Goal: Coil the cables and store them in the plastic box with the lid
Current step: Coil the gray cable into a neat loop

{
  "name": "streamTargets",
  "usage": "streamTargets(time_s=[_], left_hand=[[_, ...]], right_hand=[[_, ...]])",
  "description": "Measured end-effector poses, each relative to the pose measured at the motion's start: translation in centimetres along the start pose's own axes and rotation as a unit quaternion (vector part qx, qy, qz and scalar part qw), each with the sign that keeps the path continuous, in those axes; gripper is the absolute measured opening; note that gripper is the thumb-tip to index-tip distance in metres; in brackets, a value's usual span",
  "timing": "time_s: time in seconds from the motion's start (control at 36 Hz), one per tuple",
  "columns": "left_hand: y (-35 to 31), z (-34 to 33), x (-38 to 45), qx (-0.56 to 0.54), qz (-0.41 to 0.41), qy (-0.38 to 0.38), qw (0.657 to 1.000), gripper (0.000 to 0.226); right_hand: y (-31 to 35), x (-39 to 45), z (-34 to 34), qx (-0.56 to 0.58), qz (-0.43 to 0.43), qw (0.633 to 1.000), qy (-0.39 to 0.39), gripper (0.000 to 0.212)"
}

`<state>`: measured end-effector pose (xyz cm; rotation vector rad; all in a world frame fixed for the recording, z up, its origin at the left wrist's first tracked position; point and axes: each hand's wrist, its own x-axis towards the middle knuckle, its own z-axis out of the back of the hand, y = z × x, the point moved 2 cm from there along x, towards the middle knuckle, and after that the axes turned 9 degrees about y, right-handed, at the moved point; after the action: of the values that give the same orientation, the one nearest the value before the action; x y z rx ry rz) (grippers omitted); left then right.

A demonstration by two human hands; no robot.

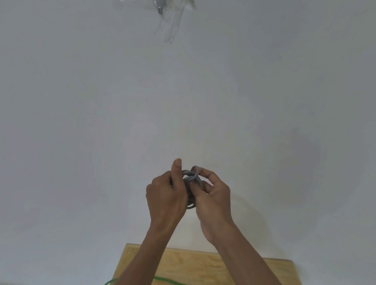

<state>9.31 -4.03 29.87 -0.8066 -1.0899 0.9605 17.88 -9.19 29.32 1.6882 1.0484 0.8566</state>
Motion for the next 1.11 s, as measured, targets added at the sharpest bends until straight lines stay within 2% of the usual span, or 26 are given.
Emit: streamTargets(time_s=[0.11, 0.19, 0.33, 0.44, 0.53, 0.64, 0.75, 0.83, 0.92, 1.03, 1.11], left_hand=[[0.2, -0.1, -0.1, 0.024, -0.008, -0.026, 0.999, 0.070], [0.2, 0.0, -0.1, -0.008, -0.016, -0.025, 1.000, 0.064], [0.5, 0.5, 0.2, -0.043, -0.032, -0.020, 0.998, 0.062], [1.3, 0.9, 0.8, -0.058, -0.006, -0.002, 0.998, 0.066], [1.9, 0.7, 1.0, -0.065, 0.009, 0.015, 0.998, 0.062], [2.5, 0.3, 1.0, -0.043, 0.009, 0.007, 0.999, 0.062], [3.0, -0.1, 0.9, 0.026, -0.007, -0.013, 1.000, 0.082], [2.7, -0.1, 1.0, 0.085, -0.003, -0.037, 0.996, 0.071], [2.5, 0.0, 1.3, 0.118, 0.009, -0.044, 0.992, 0.067], [3.0, 0.1, 2.0, 0.127, 0.027, -0.061, 0.990, 0.068], [3.7, 0.5, 2.7, 0.128, 0.038, -0.079, 0.988, 0.070]], right_hand=[[0.2, 0.1, -0.7, 0.030, -0.001, 0.999, -0.029, 0.022], [0.5, 0.3, -0.8, 0.047, -0.008, 0.999, -0.025, 0.028], [0.5, 0.6, -0.7, 0.095, -0.059, 0.993, 0.042, 0.026], [0.3, 0.3, 0.0, -0.060, -0.041, 0.992, 0.104, 0.023], [0.3, 0.0, 0.2, -0.112, -0.044, 0.982, 0.145, 0.030], [0.6, 0.2, 0.4, -0.193, -0.058, 0.968, 0.152, 0.034], [0.9, -0.2, 0.6, -0.371, -0.065, 0.918, 0.124, 0.026], [1.3, -0.2, 0.3, -0.472, -0.040, 0.876, 0.095, 0.017], [0.9, -0.5, -0.2, -0.535, -0.014, 0.841, 0.081, 0.013], [0.4, -1.1, -0.7, -0.591, 0.004, 0.803, 0.073, 0.023], [0.6, -1.4, -0.9, -0.603, 0.010, 0.793, 0.081, 0.025]])
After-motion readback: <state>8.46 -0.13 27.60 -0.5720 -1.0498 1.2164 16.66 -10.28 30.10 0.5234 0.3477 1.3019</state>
